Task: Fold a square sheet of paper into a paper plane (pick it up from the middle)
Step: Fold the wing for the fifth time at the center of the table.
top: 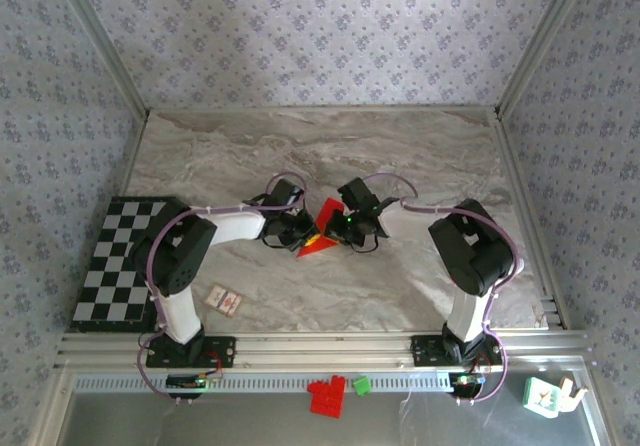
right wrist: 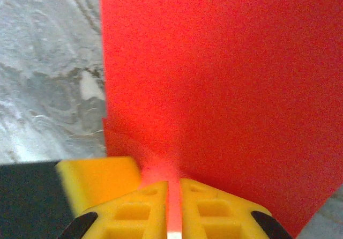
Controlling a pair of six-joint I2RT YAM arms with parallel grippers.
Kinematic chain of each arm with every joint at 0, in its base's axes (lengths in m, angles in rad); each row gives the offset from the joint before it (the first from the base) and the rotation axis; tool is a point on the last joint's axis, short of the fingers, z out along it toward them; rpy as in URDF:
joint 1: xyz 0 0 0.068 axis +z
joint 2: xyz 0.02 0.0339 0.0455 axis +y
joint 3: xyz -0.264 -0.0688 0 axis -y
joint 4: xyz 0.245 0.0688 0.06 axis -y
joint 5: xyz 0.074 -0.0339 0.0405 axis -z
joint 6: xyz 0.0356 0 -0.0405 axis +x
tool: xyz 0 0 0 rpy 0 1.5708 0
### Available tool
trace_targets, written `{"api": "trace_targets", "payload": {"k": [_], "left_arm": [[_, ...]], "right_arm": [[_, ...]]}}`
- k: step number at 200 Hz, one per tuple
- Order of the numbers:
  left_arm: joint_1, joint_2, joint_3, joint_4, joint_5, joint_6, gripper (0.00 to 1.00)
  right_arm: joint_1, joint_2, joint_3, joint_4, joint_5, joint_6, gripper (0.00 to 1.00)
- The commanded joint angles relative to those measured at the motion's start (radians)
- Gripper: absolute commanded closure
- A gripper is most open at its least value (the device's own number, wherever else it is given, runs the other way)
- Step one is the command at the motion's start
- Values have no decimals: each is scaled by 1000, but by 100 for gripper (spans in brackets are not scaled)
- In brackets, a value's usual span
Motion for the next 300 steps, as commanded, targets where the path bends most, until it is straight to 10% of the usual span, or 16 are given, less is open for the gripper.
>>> {"api": "trace_targets", "payload": {"k": [1, 108, 199, 300], "left_arm": [[2, -51, 22, -89, 29, 77, 82], [20, 55, 114, -227, 3, 234, 90], [20, 71, 79, -216, 1, 198, 92], [24, 58, 34, -157, 15, 133, 92]], "right_arm": [[-3, 30, 38, -95, 14, -42, 87], [-12, 23, 90, -149, -29, -175, 85], [-83, -251, -185, 72, 39, 151, 54], [-49, -166, -222, 189, 23, 279, 58]]}}
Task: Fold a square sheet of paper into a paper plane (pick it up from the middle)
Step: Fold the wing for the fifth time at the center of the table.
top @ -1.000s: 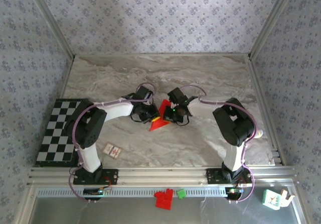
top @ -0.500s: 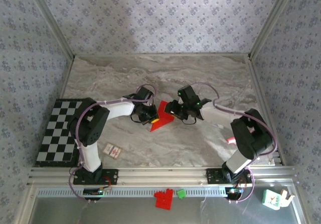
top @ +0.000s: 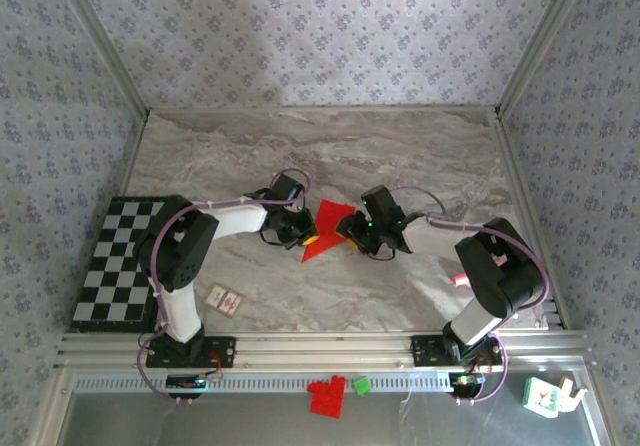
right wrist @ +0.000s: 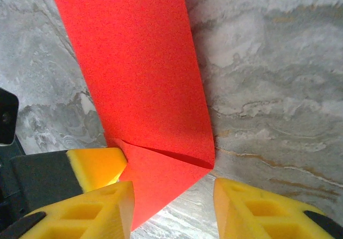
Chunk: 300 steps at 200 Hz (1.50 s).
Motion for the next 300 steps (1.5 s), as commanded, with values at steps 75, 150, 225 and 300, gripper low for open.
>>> {"api": "trace_targets", "payload": {"k": [75, 150, 225, 300], "left_arm": [[5, 10, -35, -48, -15, -22, 92], [9, 7, -43, -49, -20, -27, 92], [21, -8, -42, -56, -13, -24, 92], [24, -30, -39, -63, -9, -22, 89]], "right_arm": [[19, 67, 11, 72, -4, 53, 65], [21, 20, -79, 276, -19, 54, 69], [16, 18, -93, 319, -56, -30, 72], [10, 88, -98, 399, -96, 2, 79]]}}
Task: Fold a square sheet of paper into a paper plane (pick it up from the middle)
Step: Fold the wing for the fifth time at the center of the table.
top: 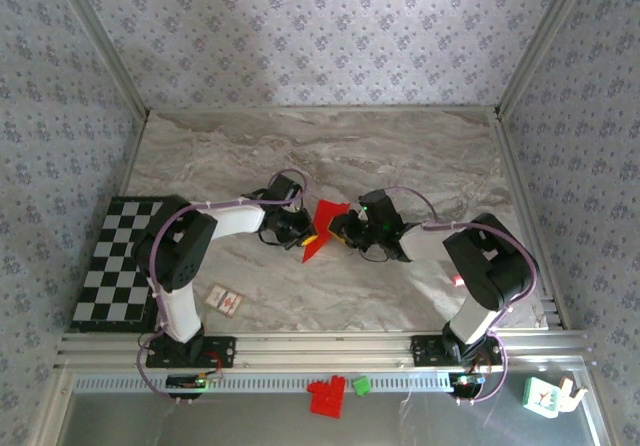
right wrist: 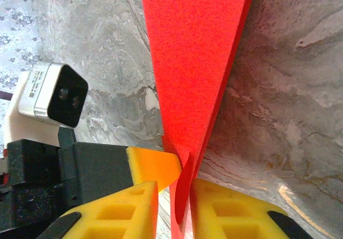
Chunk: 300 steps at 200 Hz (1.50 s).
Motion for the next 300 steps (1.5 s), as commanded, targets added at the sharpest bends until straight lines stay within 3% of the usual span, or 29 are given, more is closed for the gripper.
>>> {"api": "trace_targets", "payload": {"k": [1, 62, 128, 175, 259, 300], "left_arm": [[8, -21, -24, -69, -26, -2, 89], [16, -38, 6, -104, -28, 40, 86], [19, -111, 8, -68, -28, 107, 77], [-50, -243, -21, -61, -187, 368, 65], [-170, -346, -189, 183, -274, 718, 40], [-251, -334, -225, 268, -363, 874, 38]], "right_arm": [[-5, 29, -9, 10, -20, 4, 79], [-16, 34, 3, -42, -21, 4, 82], [-17, -1, 24, -98, -3, -6, 98], [-15, -106, 49, -255, 67, -8, 99], [-33, -175, 80, -384, 84, 100, 98], [-45, -172, 90, -394, 63, 139, 98]]}}
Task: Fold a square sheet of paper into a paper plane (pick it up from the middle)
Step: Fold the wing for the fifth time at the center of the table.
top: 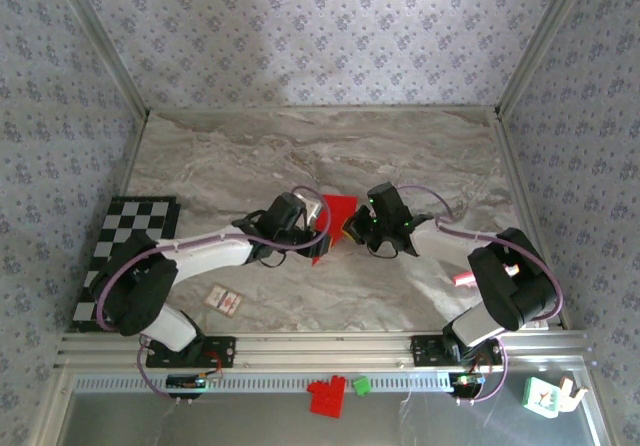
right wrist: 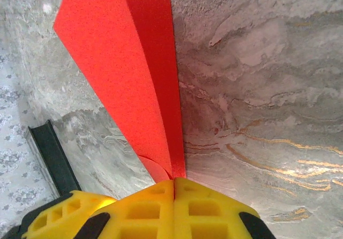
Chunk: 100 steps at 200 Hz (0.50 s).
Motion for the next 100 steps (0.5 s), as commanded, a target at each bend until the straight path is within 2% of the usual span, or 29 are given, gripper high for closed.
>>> {"api": "trace_targets", "payload": {"k": [1, 49, 100], "left_arm": [[-44, -16, -18, 99, -76, 156, 38], [-95, 28, -32, 152, -150, 286, 40], [-97, 103, -47, 252, -111, 353, 43]], "right_arm": [[-9, -20, 29, -39, -6, 49, 98], [-13, -5, 54, -41, -34, 64, 98], [-19, 16, 62, -37, -66, 84, 98]]}}
